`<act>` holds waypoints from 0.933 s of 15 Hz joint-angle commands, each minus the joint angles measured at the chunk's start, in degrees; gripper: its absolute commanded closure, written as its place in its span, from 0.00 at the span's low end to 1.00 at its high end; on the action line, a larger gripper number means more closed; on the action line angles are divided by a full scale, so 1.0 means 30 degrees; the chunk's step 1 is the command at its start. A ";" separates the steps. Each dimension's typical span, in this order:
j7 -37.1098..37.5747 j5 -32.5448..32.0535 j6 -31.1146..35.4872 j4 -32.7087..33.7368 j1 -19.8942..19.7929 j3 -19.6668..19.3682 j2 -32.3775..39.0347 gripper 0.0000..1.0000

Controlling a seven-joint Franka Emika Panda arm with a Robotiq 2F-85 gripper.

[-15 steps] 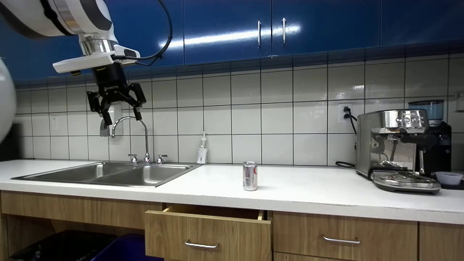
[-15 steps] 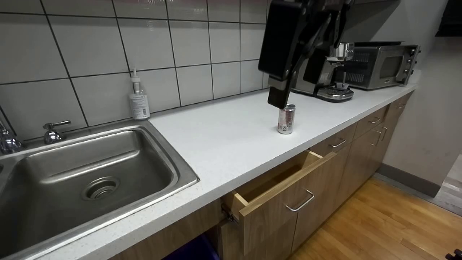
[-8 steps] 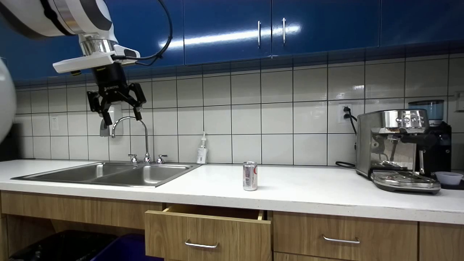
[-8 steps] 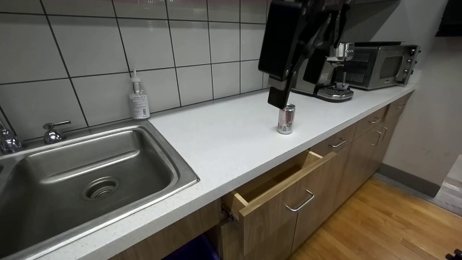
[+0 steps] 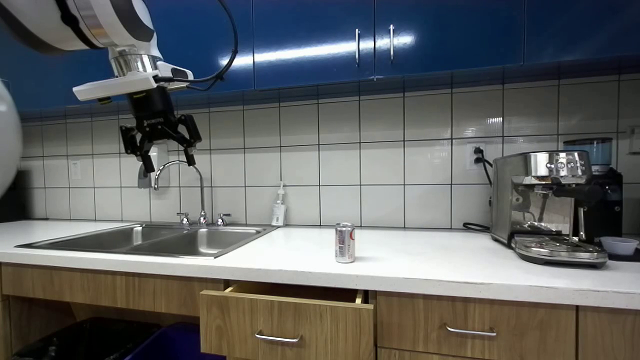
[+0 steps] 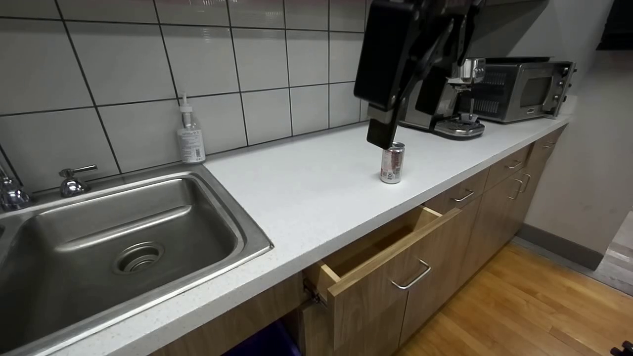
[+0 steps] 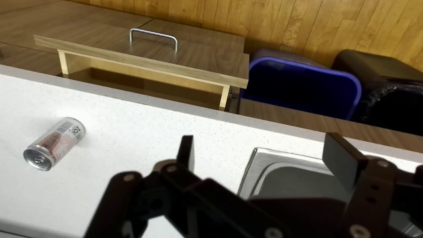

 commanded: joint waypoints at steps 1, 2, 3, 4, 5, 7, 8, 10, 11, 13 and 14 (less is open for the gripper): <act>0.0157 -0.0204 -0.0076 0.0052 0.0445 -0.0395 0.0064 0.00; 0.0157 -0.0204 -0.0076 0.0052 0.0445 -0.0395 0.0064 0.00; 0.0157 -0.0204 -0.0076 0.0052 0.0445 -0.0395 0.0064 0.00; 0.0389 -0.0295 -0.0085 0.0053 0.0382 -0.0359 0.0096 0.00; 0.0669 -0.0366 0.0037 -0.0009 0.0310 -0.0357 0.0126 0.00; 0.1315 -0.0492 0.0247 -0.0145 0.0094 -0.0381 0.0184 0.00; 0.1687 -0.0538 0.0328 -0.0219 0.0014 -0.0397 0.0194 0.00; 0.2630 -0.0771 0.0593 -0.0439 -0.0218 -0.0443 0.0198 0.00; 0.3157 -0.0937 0.0792 -0.0580 -0.0379 -0.0474 0.0204 0.00; 0.3995 -0.1108 0.1294 -0.0891 -0.0626 -0.0624 0.0216 0.00; 0.4423 -0.1190 0.1568 -0.1055 -0.0774 -0.0679 0.0219 0.00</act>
